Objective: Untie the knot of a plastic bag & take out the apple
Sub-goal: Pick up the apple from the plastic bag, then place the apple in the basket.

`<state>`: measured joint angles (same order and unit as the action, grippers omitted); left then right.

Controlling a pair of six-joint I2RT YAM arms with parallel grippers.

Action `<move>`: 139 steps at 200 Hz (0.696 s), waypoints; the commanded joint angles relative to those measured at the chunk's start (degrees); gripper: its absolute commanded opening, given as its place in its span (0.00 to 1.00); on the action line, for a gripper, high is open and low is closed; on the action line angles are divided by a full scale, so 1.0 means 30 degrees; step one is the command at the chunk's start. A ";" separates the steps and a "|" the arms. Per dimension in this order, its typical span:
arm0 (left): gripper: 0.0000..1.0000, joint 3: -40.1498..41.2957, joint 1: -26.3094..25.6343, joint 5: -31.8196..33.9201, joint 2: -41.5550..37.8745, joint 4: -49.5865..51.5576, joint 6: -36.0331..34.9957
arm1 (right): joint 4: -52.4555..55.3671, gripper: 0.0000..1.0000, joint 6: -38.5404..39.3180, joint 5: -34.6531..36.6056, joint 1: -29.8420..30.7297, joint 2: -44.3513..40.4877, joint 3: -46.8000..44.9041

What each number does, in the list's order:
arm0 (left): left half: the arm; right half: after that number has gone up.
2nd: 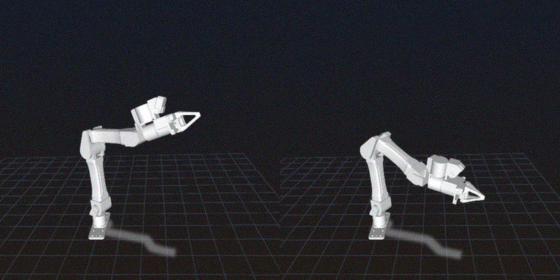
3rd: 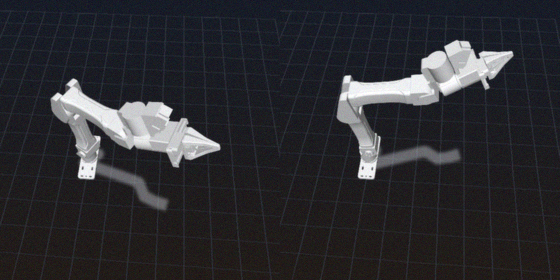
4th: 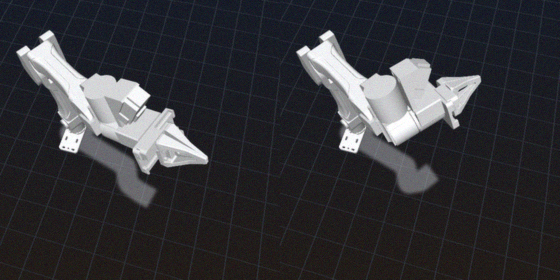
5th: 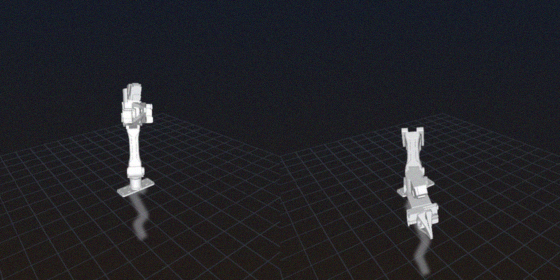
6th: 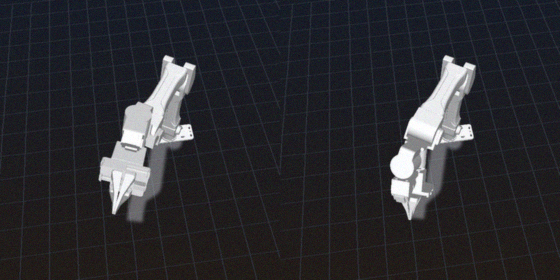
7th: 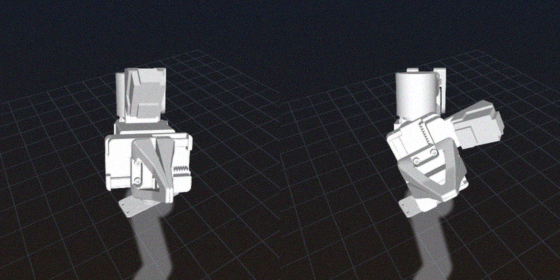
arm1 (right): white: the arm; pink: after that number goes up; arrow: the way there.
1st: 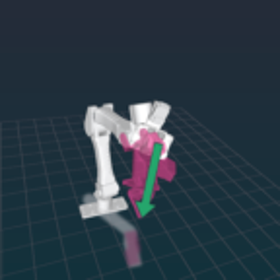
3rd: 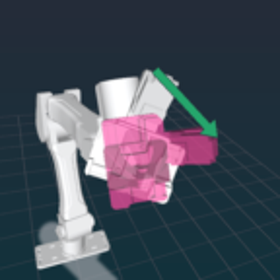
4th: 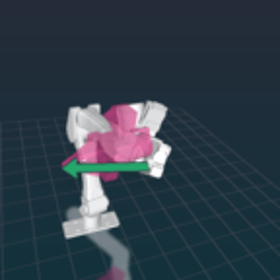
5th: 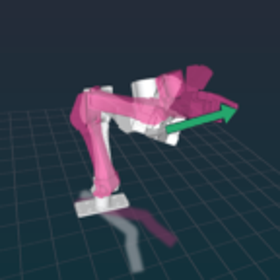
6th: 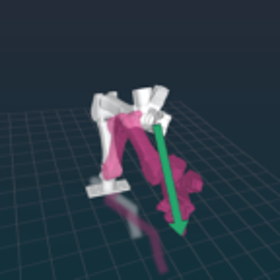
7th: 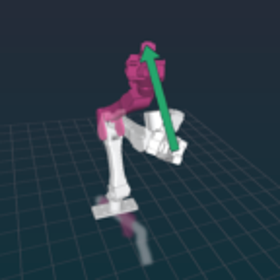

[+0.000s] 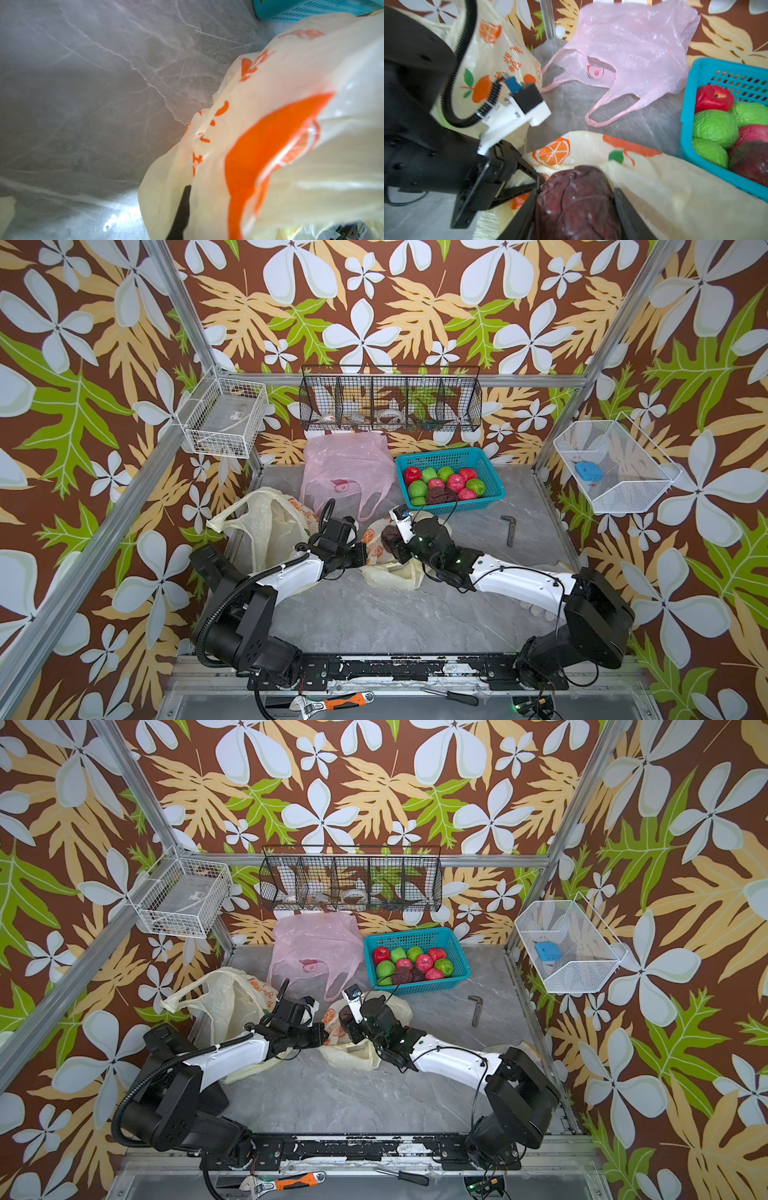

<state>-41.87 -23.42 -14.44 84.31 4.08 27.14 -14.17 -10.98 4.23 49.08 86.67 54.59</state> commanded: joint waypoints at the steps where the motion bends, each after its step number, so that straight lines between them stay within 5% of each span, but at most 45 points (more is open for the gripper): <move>1: 0.00 -0.0073 0.0043 -0.0051 -0.0181 -0.0265 0.0015 | 0.0103 0.38 -0.0292 -0.0764 -0.0005 -0.0644 0.0246; 40: 0.00 0.0241 0.0042 0.0198 -0.0600 -0.0125 0.0060 | 0.0971 0.38 0.0507 0.0032 -0.0009 -0.1953 0.0753; 81: 0.00 0.1262 0.0028 0.0537 -0.1733 -0.0347 0.0387 | 0.1807 0.38 0.2844 0.3325 -0.0394 -0.2891 0.0998; 139: 0.00 0.2837 0.0039 0.1212 -0.3484 -0.0442 0.0701 | 0.0980 0.38 0.2874 0.4081 -0.4843 -0.2464 0.1040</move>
<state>-33.98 -23.42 -12.05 75.02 3.68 28.38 -8.69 -2.31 13.80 38.68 78.24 58.08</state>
